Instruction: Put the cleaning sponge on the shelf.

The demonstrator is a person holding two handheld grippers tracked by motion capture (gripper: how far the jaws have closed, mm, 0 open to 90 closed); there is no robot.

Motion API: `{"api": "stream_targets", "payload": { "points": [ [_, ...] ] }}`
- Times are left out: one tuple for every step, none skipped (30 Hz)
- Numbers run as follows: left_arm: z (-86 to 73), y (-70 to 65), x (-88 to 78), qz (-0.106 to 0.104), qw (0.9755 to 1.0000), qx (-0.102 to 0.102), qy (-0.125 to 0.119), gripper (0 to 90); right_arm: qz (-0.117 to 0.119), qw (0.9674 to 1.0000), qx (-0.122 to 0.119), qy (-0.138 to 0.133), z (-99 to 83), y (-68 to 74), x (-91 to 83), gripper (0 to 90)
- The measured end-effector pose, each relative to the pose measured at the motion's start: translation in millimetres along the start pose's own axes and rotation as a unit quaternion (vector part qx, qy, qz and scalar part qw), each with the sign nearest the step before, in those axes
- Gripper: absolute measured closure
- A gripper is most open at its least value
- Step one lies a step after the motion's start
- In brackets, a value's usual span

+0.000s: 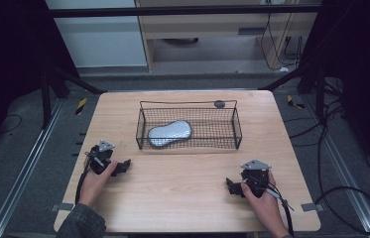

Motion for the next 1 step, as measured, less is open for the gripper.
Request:
{"api": "stream_targets", "payload": {
  "points": [
    [0.0, 0.0, 0.0, 0.0, 1.0, 0.0, 0.0, 0.0, 0.001, 1.0, 0.0, 0.0, 0.1, 0.1, 0.0, 0.3]
  ]
}}
Point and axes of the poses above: each handheld gripper's, and its own axes: x roughly forward along the jaws, z roughly out of its top, y roughly to its left, the point moved 10 cm from there along x, roughly forward along the jaws, and after that the axes turned 13 degrees about -x, right-handed, at the moved point
